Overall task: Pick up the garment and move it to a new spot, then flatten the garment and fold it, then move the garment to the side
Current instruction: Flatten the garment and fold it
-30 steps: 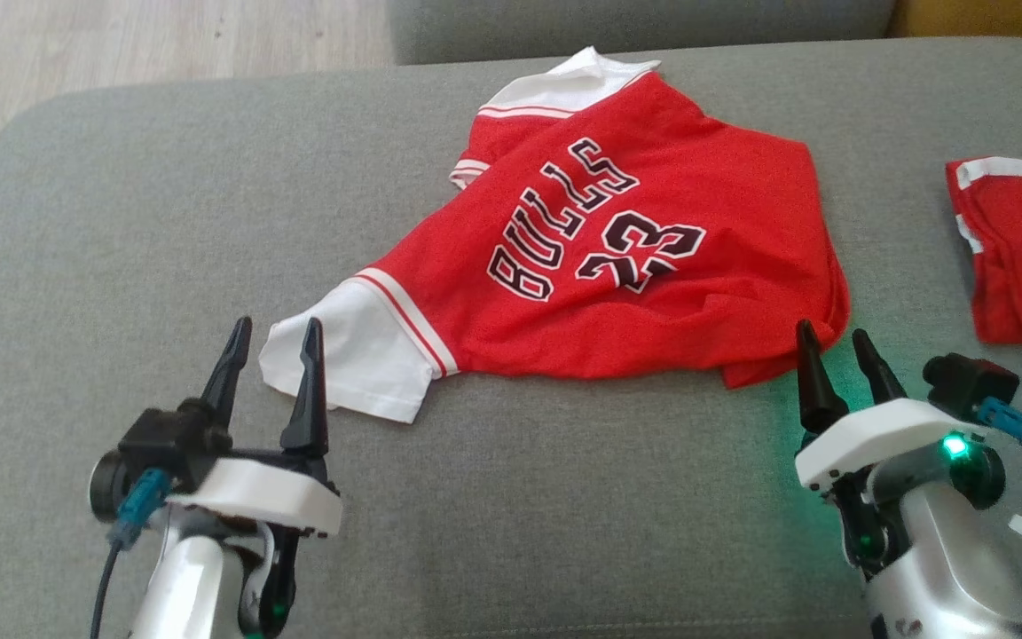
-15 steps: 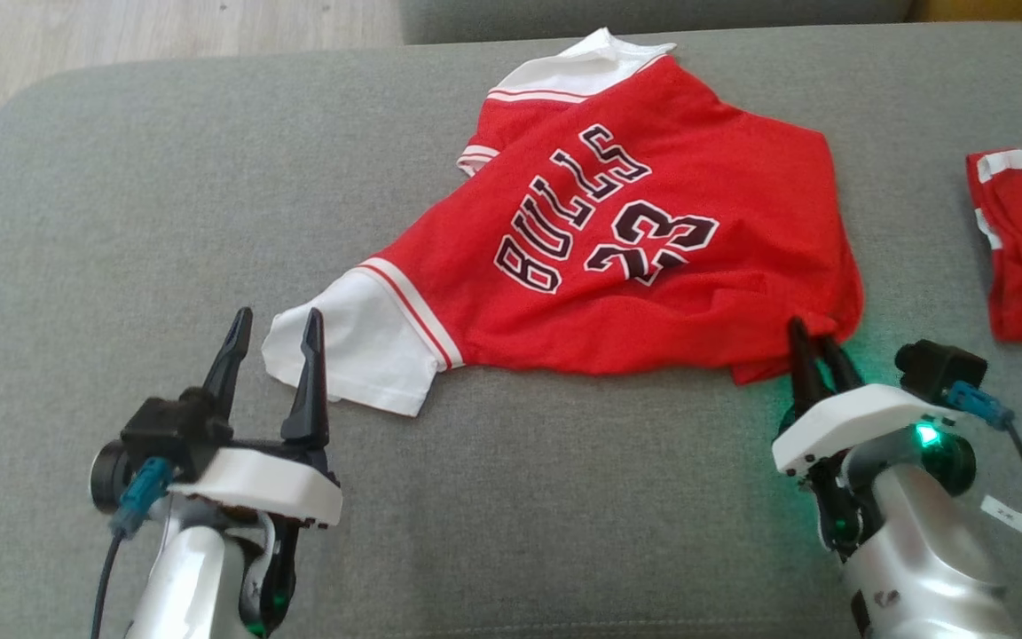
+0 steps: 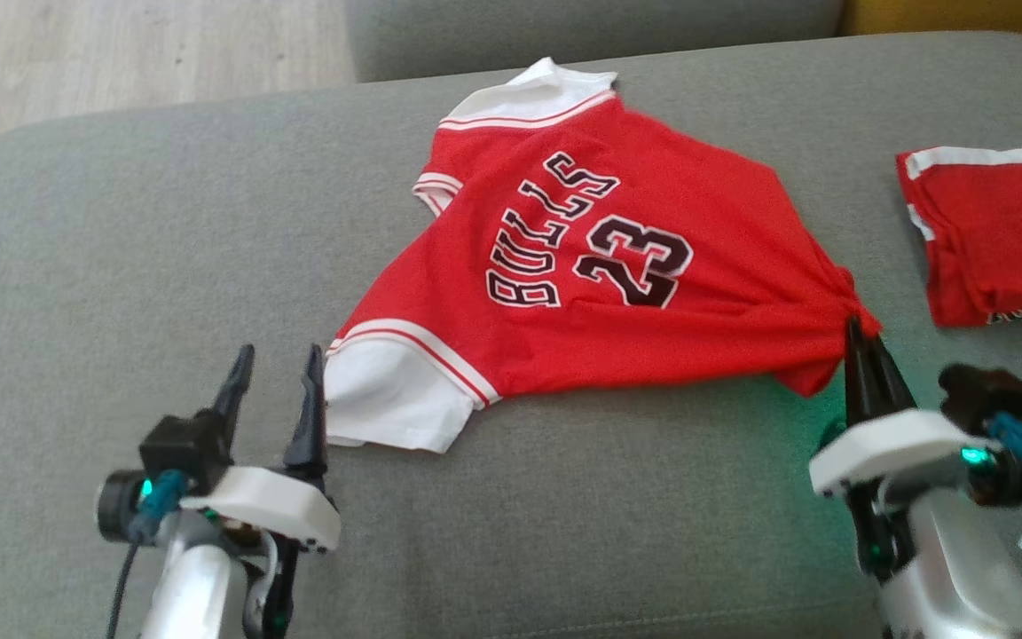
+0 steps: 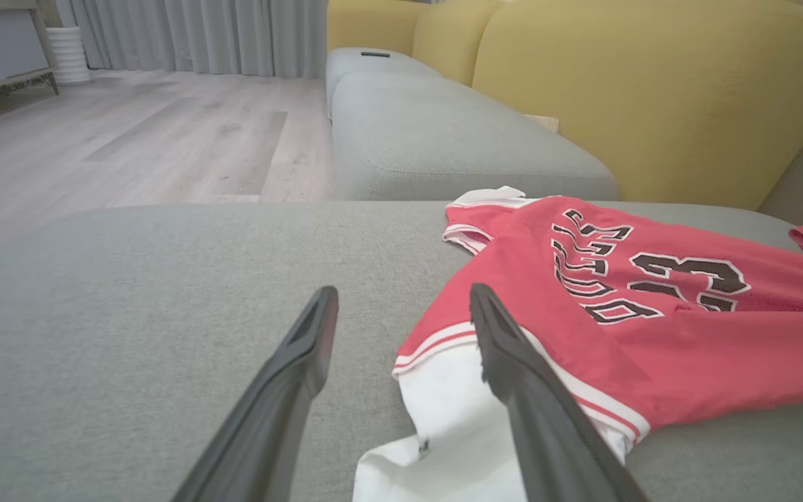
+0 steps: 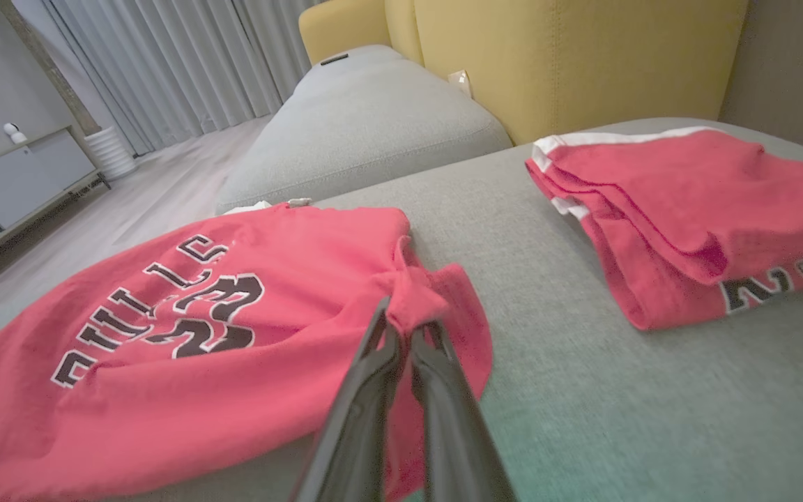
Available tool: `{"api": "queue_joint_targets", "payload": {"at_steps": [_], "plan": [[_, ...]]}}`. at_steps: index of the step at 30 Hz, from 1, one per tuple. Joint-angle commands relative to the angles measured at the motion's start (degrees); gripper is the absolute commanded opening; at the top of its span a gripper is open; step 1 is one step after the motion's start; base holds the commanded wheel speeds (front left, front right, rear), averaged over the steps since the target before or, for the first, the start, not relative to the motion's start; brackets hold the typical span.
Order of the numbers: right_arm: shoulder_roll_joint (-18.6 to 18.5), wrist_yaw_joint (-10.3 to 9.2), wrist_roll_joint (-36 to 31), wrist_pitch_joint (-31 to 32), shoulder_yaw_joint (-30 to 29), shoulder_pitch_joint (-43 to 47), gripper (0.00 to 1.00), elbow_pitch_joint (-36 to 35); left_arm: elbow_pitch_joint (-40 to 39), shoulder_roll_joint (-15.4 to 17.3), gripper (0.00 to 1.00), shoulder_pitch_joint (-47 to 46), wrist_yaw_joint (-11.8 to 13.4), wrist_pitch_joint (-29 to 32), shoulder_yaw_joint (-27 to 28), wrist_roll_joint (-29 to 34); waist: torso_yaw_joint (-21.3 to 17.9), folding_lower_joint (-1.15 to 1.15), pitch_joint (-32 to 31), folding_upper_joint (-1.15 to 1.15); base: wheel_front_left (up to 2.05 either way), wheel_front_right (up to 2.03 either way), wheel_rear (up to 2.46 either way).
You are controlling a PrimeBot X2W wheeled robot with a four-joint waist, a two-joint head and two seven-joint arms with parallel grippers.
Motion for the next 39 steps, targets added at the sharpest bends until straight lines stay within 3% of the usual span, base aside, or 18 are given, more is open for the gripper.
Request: {"api": "queue_joint_targets", "payload": {"at_steps": [1, 12, 17, 26, 33, 34, 35, 36, 39], "plan": [[-0.2, -0.05, -0.6, 0.4, 0.8, 0.0, 0.0, -2.9, -1.0, 0.2, 1.0, -1.3, 0.3, -0.3, 1.3, -0.3, -0.4, 0.0, -0.2, 0.0, 0.0, 0.0, 0.0], [-0.1, -0.05, -1.4, 5.9, -1.0, 5.6, 0.0, -13.0, 10.3, 0.4, 1.0, -3.8, -0.9, -0.3, -2.5, -0.6, -0.8, 0.0, 0.8, 0.0, 0.0, 0.0, 0.0], [-0.1, -0.05, -0.8, 6.8, -0.8, 5.9, 0.0, -14.5, 13.5, 1.4, 1.0, -6.3, -1.1, -0.3, -3.8, 1.1, -1.0, 0.0, 1.6, 0.0, 0.0, 0.0, 0.0], [-0.1, -0.05, -0.3, 7.5, 0.5, 5.3, 0.0, -15.4, 21.8, 3.1, 1.0, -11.1, 0.7, 1.3, -5.5, 3.8, -1.9, 0.0, 2.9, 0.0, 0.0, 0.0, 0.0], [-0.1, -0.05, -0.2, 7.7, 1.6, 4.4, 0.0, -15.7, 27.5, 4.2, 1.0, -14.3, -0.5, 2.6, -7.8, 5.4, -2.6, 0.0, 3.3, 0.0, 0.0, 0.0, 0.0], [-0.1, -0.05, -0.1, 7.7, 1.7, 4.3, 0.0, -15.7, 28.2, 4.3, 0.73, -14.6, -1.0, 2.8, -8.2, 5.3, -2.6, 0.0, 3.3, 0.0, 0.0, 0.0, 0.0], [-0.1, -0.05, -0.1, 7.7, 1.8, 4.2, 0.0, -15.7, 28.7, 4.3, 0.14, -14.9, -1.4, 2.7, -8.5, 5.3, -2.6, 0.0, 3.3, 0.0, 0.0, 0.0, 0.0], [-0.1, -0.05, -0.1, 7.7, 1.9, 4.2, 0.0, -15.7, 29.0, 4.3, 0.0, -15.2, -1.9, 2.5, -8.7, 5.2, -2.5, 0.0, 3.2, 0.0, 0.0, 0.0, 0.0], [-0.1, -0.05, -0.3, 7.4, 2.1, 4.0, 0.0, -15.8, 28.5, 4.1, 0.0, -15.8, -3.1, 1.2, -9.0, 4.0, -2.2, 0.0, 2.8, 0.0, 0.0, 0.0, 0.0]]}}
